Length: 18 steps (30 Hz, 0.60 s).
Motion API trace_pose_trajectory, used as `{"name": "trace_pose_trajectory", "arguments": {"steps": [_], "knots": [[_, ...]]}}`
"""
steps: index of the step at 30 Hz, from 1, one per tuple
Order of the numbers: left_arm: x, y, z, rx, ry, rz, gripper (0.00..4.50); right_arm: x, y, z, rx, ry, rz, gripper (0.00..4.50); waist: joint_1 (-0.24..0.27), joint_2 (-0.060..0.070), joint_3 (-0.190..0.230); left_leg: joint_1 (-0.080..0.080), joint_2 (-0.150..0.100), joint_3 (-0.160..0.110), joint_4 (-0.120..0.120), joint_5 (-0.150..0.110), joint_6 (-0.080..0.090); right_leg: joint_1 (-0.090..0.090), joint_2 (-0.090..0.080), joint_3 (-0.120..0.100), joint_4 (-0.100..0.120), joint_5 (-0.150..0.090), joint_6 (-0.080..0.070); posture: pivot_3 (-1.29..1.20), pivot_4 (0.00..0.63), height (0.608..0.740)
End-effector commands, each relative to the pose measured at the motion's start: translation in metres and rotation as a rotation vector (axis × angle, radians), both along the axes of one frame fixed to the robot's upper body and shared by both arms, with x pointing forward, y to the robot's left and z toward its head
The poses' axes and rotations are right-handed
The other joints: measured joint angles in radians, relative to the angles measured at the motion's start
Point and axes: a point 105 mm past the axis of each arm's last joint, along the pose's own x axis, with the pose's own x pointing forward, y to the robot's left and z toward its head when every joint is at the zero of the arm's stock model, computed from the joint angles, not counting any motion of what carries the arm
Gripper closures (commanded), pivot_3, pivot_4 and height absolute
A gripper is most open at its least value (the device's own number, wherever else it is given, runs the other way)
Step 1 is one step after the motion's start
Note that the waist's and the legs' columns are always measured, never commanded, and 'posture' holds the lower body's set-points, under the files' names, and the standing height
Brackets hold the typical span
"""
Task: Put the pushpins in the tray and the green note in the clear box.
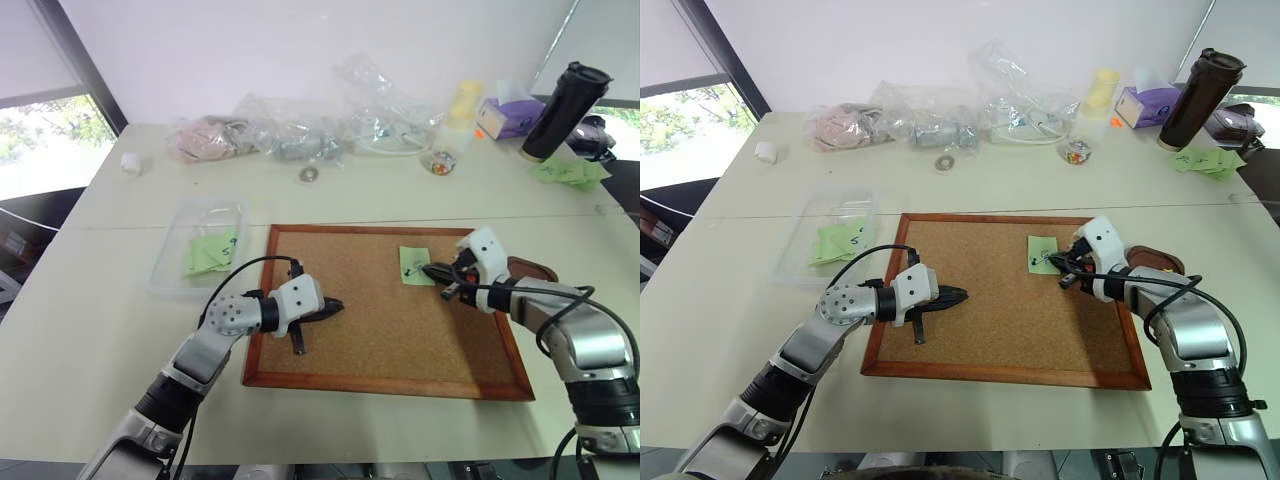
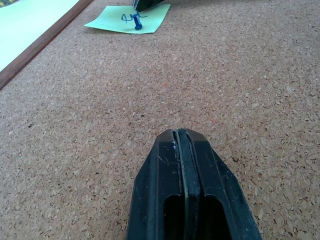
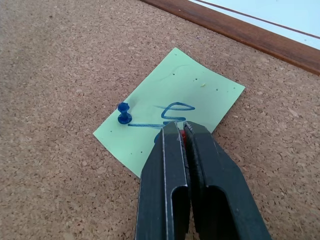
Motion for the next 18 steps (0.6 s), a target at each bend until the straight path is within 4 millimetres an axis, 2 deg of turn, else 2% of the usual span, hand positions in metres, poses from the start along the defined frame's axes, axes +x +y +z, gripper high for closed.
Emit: {"name": "trace_pose_trajectory", "arguments": {"steps": [1, 4, 7, 9, 15, 18], "knots": [[-0.003, 0.008, -0.02, 0.063, 0.067, 0.027, 4.5, 0.0, -0.008, 0.047, 0.01, -0.148, -0.015, 4.45, -0.001, 0.0, 0.0, 0.0, 0.0, 0.0, 0.0, 0.0, 0.0, 0.0, 0.0, 0.0, 0.0, 0.0, 0.0, 0.0, 0.15, 0.74], [-0.003, 0.008, -0.021, 0.064, 0.072, 0.025, 4.5, -0.002, -0.014, 0.072, 0.046, -0.206, -0.034, 4.45, -0.001, 0.0, 0.0, 0.0, 0.0, 0.0, 0.0, 0.0, 0.0, 0.0, 0.0, 0.0, 0.0, 0.0, 0.0, 0.0, 0.15, 0.74], [-0.003, 0.007, -0.021, 0.065, 0.073, 0.023, 4.5, -0.004, -0.02, 0.081, 0.052, -0.222, -0.056, 4.45, -0.001, 0.0, 0.0, 0.0, 0.0, 0.0, 0.0, 0.0, 0.0, 0.0, 0.0, 0.0, 0.0, 0.0, 0.0, 0.0, 0.15, 0.74], [-0.004, 0.007, -0.022, 0.065, 0.075, 0.02, 4.5, -0.006, -0.035, 0.087, 0.036, -0.233, -0.102, 4.45, 0.0, 0.0, 0.0, 0.0, 0.0, 0.0, -0.001, 0.0, 0.0, 0.0, 0.0, 0.0, 0.0, 0.0, 0.0, 0.0, 0.15, 0.74], [-0.004, 0.006, -0.022, 0.068, 0.073, 0.012, 4.5, -0.012, -0.102, 0.067, -0.006, -0.195, -0.325, 4.45, -0.001, 0.0, 0.0, 0.0, 0.0, 0.0, 0.0, 0.0, 0.0, 0.001, 0.0, 0.0, 0.0, 0.0, 0.0, 0.0, 0.15, 0.74], [-0.004, 0.006, -0.022, 0.068, 0.073, 0.011, 4.5, -0.016, -0.116, 0.059, -0.023, -0.183, -0.363, 4.45, -0.001, 0.001, 0.0, 0.001, 0.0, 0.0, -0.001, 0.0, 0.0, 0.001, 0.0, 0.0, 0.0, 0.0, 0.0, 0.0, 0.15, 0.74]]}}
